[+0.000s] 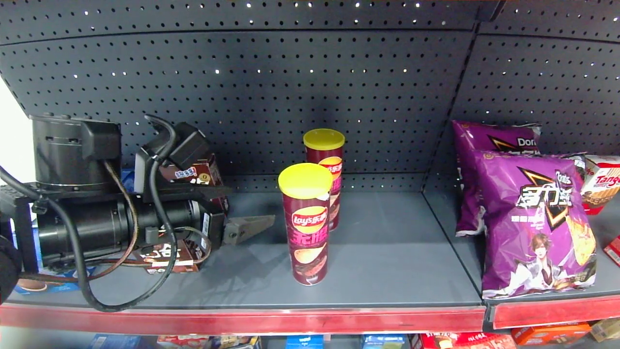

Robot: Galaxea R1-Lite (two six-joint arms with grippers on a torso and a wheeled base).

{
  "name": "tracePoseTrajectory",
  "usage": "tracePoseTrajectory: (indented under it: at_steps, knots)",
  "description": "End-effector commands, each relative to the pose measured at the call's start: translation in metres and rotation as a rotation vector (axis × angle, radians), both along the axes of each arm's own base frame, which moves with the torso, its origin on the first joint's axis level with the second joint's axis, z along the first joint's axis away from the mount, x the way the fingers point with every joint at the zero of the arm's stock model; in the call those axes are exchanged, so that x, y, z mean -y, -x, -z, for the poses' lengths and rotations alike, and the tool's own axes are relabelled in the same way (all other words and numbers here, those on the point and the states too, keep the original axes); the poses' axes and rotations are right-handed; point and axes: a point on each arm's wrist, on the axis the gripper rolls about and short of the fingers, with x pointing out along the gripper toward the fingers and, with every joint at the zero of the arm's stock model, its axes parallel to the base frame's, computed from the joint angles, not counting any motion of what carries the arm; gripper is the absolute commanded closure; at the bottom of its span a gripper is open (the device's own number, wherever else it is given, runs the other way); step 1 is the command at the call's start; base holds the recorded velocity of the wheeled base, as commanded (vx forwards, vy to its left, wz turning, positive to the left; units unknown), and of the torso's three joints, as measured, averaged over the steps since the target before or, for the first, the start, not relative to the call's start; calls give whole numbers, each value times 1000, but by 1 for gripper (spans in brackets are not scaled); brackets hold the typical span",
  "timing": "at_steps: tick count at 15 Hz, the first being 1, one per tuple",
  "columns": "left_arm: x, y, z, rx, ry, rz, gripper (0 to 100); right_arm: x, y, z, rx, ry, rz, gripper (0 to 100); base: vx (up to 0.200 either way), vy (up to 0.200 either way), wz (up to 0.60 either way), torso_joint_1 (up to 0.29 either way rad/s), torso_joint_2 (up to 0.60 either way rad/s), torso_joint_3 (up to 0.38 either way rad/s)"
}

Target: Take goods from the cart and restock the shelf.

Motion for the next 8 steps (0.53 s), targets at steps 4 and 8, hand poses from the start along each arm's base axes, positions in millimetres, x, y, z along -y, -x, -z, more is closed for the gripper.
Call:
tracePoseTrajectory:
  at_steps: [4, 8]
  knots:
    - [5, -12, 10, -30, -18, 5, 0, -1, -2, -3, 4, -2, 1, 0, 0, 0, 0, 0, 0, 0]
    - [6, -13, 15, -44, -32, 10, 0, 0, 0, -4, 11, -5, 1, 0, 0, 0, 0, 0, 0, 0]
